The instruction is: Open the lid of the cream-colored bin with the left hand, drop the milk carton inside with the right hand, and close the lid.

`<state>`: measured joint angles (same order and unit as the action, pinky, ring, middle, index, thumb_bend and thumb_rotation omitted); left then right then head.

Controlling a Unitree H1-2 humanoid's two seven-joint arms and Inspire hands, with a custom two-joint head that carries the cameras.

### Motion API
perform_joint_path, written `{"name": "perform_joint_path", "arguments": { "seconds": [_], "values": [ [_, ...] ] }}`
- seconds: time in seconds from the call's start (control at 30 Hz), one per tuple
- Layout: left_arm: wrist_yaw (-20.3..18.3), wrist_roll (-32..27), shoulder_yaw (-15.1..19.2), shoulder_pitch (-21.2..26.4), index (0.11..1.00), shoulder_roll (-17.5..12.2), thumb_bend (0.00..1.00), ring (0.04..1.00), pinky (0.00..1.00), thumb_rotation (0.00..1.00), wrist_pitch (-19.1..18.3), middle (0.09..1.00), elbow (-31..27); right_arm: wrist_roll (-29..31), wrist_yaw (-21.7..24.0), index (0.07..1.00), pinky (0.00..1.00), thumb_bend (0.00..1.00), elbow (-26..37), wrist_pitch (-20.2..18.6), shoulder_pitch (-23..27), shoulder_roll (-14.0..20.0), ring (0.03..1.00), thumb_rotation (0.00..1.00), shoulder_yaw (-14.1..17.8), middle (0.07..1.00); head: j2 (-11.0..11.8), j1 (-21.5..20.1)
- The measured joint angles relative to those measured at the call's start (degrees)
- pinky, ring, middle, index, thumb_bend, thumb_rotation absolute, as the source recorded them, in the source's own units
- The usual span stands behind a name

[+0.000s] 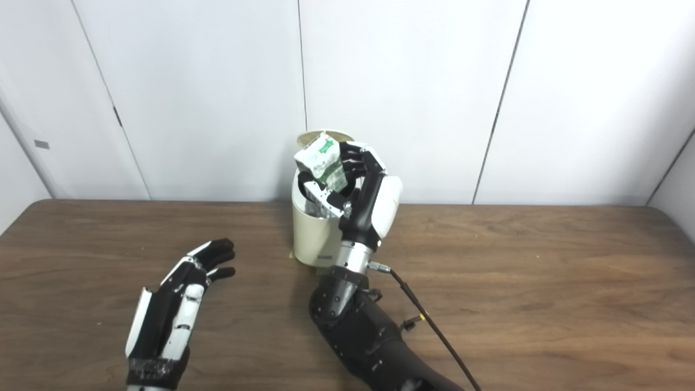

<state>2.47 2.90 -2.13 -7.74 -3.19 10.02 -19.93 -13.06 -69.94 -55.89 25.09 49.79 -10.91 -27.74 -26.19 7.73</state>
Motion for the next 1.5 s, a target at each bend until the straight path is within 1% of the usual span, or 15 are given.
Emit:
{"name": "perform_joint_path", "arguments": {
  "seconds": [0.17,0.4,0.5,0.53,0.6,0.67,0.7,0.73,0.8,0.93,1.07,1.1,1.17,1.27,1.5],
  "values": [
    [0.0,0.0,0.0,0.0,0.792,0.0,0.24,0.821,0.75,0.76,0.0,0.826,0.0,0.0,0.0,0.52,0.37,0.51,0.5,0.0,-0.5,0.1,0.428,0.0,0.0,0.494,0.0,0.0],
    [0.0,0.1,0.0,0.0,0.792,0.0,0.23,0.816,0.75,0.77,0.0,0.824,0.0,0.2,0.0,0.488,0.53,0.51,0.9,0.0,-0.7,0.3,0.469,0.0,-1.2,0.497,0.2,-0.2],
    [0.0,0.1,0.0,0.0,0.791,0.0,0.23,0.815,0.75,0.77,0.0,0.825,0.0,0.2,0.0,0.481,0.58,0.52,0.9,0.0,-0.7,0.4,0.604,0.0,-1.9,0.509,0.2,-0.1],
    [0.0,0.1,0.0,0.0,0.792,0.0,0.22,0.817,0.75,0.77,0.0,0.826,0.0,0.2,0.0,0.491,0.61,0.52,0.9,0.0,-0.7,0.4,0.636,0.1,-2.2,0.633,0.2,-0.1],
    [0.0,0.1,0.0,0.0,0.791,0.0,0.23,0.817,0.75,0.76,0.0,0.827,0.0,0.2,0.0,0.495,0.64,0.52,0.8,0.0,-0.8,0.3,0.66,0.14,-2.7,0.695,0.3,-0.3],
    [0.0,0.1,0.0,0.0,0.791,0.0,0.22,0.817,0.75,0.76,0.0,0.827,0.0,0.3,0.0,0.495,0.66,0.52,0.8,0.0,-0.8,0.3,0.669,0.14,-3.1,0.707,0.3,-0.3],
    [0.0,0.1,0.0,0.0,0.791,0.0,0.22,0.818,0.75,0.76,0.0,0.828,0.0,0.3,0.0,0.605,0.67,0.63,0.8,0.0,-0.9,0.3,0.674,0.14,-3.2,0.714,0.3,-0.3],
    [0.0,0.1,0.0,0.0,0.791,0.0,0.22,0.819,0.75,0.76,0.0,0.828,0.0,0.4,0.0,0.662,0.67,0.68,0.8,0.0,-0.9,0.4,0.677,0.14,-3.2,0.718,0.3,-0.4],
    [0.0,0.1,0.0,0.0,0.79,0.0,0.22,0.816,0.75,0.76,0.0,0.826,0.0,0.5,0.0,0.713,0.68,0.74,0.8,0.0,-1.0,0.4,0.681,0.15,-3.3,0.72,0.3,-0.4],
    [0.0,0.1,0.0,0.0,0.792,0.0,0.23,0.824,0.76,0.78,0.0,0.826,0.0,0.5,0.0,0.721,0.67,0.76,0.7,0.0,-1.0,0.4,0.675,0.15,-3.5,0.716,0.3,-0.6],
    [0.0,0.1,0.0,0.0,0.794,0.0,0.23,0.825,0.76,0.78,0.0,0.828,0.0,0.5,0.0,0.69,0.62,0.71,0.8,0.0,-1.0,0.4,0.637,0.1,-3.5,0.692,0.3,-0.8],
    [0.0,0.1,0.0,0.0,0.794,0.0,0.23,0.824,0.76,0.78,0.0,0.828,0.0,0.5,0.0,0.67,0.6,0.69,0.8,0.0,-1.0,0.5,0.617,0.08,-3.5,0.676,0.3,-0.8],
    [0.0,0.1,0.0,0.0,0.793,0.0,0.24,0.823,0.76,0.78,0.0,0.827,0.0,0.5,0.0,0.552,0.54,0.58,0.8,0.0,-1.1,0.5,0.56,0.02,-3.4,0.569,0.3,-0.8],
    [0.0,0.1,0.0,0.0,0.79,0.0,0.24,0.821,0.76,0.78,0.0,0.823,0.0,0.3,0.0,0.481,0.5,0.52,0.8,0.0,-1.2,0.4,0.516,0.0,-2.7,0.522,0.3,-0.9],
    [0.0,0.1,0.0,0.0,0.792,0.0,0.24,0.822,0.76,0.77,0.0,0.823,0.0,0.0,0.0,0.477,0.44,0.51,0.0,0.0,-1.5,0.4,0.466,0.0,-1.1,0.499,0.2,-1.0]
  ]
}}
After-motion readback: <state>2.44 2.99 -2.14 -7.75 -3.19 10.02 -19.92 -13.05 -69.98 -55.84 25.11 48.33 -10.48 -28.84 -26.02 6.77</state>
